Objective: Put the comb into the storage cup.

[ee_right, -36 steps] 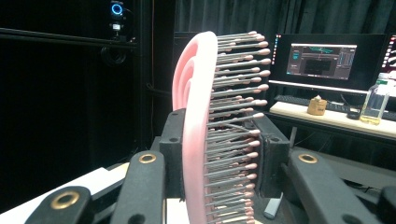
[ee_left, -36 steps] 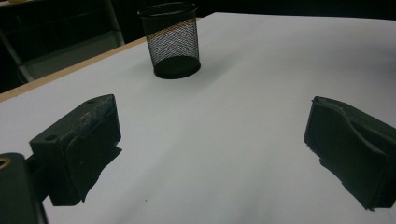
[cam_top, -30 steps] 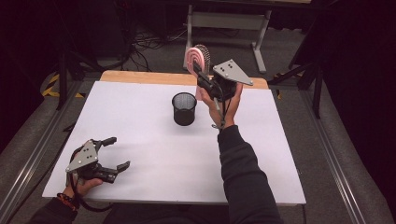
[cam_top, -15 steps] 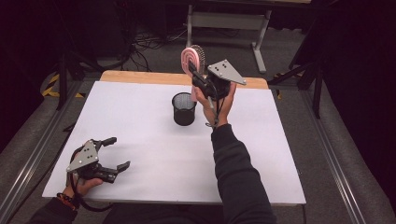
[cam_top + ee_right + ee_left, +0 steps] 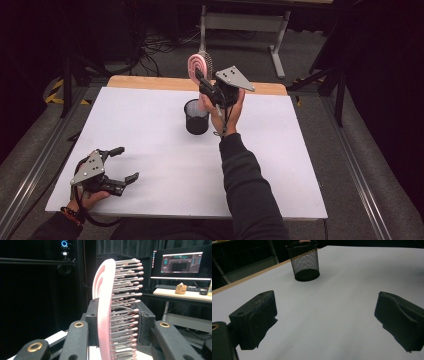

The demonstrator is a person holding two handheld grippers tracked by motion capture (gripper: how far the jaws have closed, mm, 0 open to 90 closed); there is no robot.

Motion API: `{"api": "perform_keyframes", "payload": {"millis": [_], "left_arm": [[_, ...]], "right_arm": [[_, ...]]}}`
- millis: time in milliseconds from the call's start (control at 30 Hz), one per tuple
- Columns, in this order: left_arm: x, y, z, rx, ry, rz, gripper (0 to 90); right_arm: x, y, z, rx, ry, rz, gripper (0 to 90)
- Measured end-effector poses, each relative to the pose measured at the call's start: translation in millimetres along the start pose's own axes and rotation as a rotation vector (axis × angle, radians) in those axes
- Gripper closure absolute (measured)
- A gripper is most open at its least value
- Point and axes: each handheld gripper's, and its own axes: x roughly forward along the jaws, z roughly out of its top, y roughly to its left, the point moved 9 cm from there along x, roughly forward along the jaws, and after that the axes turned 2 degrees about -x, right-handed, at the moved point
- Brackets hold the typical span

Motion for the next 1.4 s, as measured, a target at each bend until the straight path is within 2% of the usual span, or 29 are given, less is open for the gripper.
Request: {"api": "perform_keyframes", "payload": {"millis": [100, 567, 1400], "left_arm": [[0.2, -0.2, -0.7, -0.002, 0.004, -0.003, 5.2], [0.5, -1.2, -1.4, 0.001, 0.014, -0.009, 5.3], [2.2, -1.8, -2.8, 0.005, 0.026, -0.011, 5.2]], "right_arm": [[1.0, -1.1, -5.8, 0.017, 0.007, -0.001, 62.9], [3.3, -2.4, -29.2, 0.036, 0.045, -0.004, 62.8], [-2.5, 6.1, -68.6, 0.079, 0.093, 0.019, 62.6]]}}
